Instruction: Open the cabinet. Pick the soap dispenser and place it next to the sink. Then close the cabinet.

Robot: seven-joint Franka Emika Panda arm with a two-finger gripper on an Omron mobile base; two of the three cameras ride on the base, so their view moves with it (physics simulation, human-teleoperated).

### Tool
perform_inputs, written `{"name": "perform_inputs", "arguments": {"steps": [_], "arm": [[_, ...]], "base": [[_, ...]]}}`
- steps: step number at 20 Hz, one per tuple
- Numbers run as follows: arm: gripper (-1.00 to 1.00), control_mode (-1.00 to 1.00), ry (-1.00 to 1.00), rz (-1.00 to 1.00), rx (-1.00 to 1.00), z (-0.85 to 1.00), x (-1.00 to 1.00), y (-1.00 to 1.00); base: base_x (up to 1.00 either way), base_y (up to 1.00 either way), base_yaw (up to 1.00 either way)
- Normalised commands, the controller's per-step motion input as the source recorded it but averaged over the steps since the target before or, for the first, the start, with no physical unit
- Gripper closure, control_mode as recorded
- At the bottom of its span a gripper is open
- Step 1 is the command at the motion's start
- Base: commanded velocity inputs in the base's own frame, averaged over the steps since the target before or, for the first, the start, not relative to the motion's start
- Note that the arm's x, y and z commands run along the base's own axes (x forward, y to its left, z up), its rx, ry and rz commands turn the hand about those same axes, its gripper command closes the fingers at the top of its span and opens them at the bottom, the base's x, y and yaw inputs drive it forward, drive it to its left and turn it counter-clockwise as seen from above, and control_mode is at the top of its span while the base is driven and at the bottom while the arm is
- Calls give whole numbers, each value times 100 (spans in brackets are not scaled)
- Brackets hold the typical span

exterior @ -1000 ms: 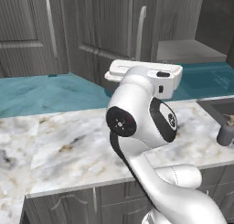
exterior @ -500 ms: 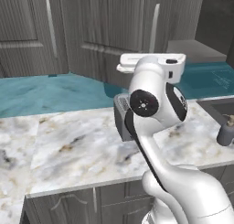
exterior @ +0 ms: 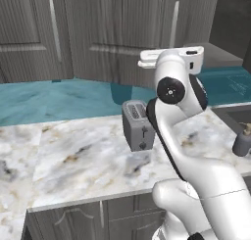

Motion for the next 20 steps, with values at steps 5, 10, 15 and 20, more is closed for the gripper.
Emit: {"name": "perform_inputs", "arguments": {"steps": [5, 10, 15, 20], "arm": [[-100, -100, 2, 0, -4, 0, 86, 0], [-100, -100, 0, 0, 0, 0, 61, 0], [-100, -100, 0, 0, 0, 0, 63, 0], [-100, -100, 0, 0, -1, 0, 73, 0]], "base": [[0, 0, 0], [0, 0, 0], [0, 0, 0], [0, 0, 0]]}}
